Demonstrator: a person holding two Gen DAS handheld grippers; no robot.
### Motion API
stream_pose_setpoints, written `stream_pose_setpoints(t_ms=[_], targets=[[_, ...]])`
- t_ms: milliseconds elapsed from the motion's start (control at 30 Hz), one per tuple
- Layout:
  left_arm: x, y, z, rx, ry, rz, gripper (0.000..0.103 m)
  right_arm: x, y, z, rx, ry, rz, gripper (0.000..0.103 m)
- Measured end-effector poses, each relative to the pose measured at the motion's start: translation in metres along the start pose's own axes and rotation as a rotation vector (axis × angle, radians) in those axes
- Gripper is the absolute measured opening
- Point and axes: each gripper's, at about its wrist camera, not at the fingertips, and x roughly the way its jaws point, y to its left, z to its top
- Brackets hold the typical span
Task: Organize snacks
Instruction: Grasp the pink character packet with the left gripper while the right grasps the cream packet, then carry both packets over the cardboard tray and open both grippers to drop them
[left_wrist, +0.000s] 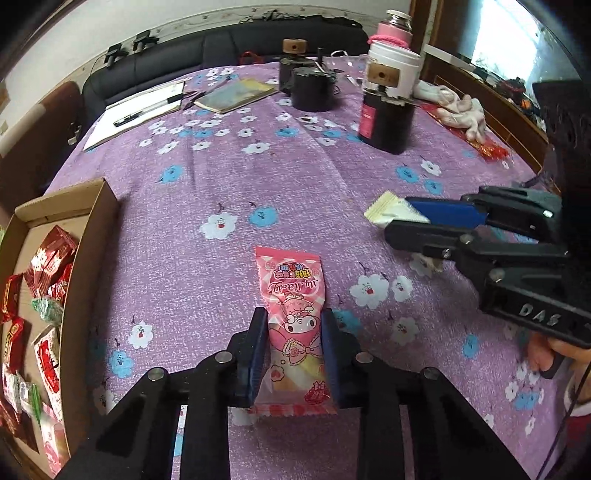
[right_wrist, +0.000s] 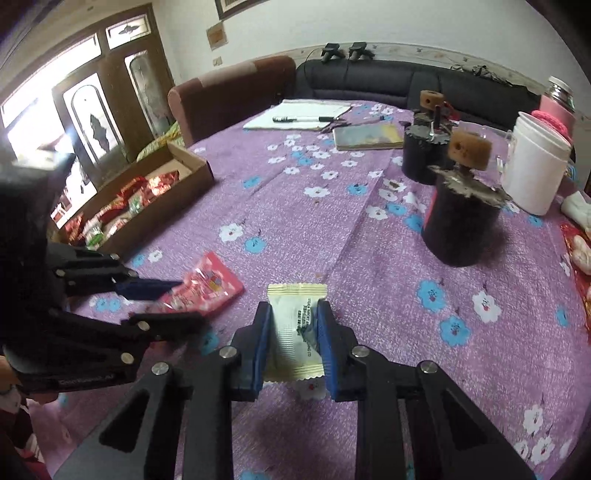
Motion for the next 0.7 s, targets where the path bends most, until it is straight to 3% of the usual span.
stream_pose_setpoints(t_ms=[333,700], targets=[[-0.02,-0.002,-0.005,0.012,-0.046,-0.011,0.025,-0.024,-0.002,-0.004,0.059,-0.057,0.035,0.024],[-0.058,0.035,-0.023,-0.064,-0.111,0.056,0.025,-0.035,0.026,-0.003,0.057,-0.085,0.081,0.024]])
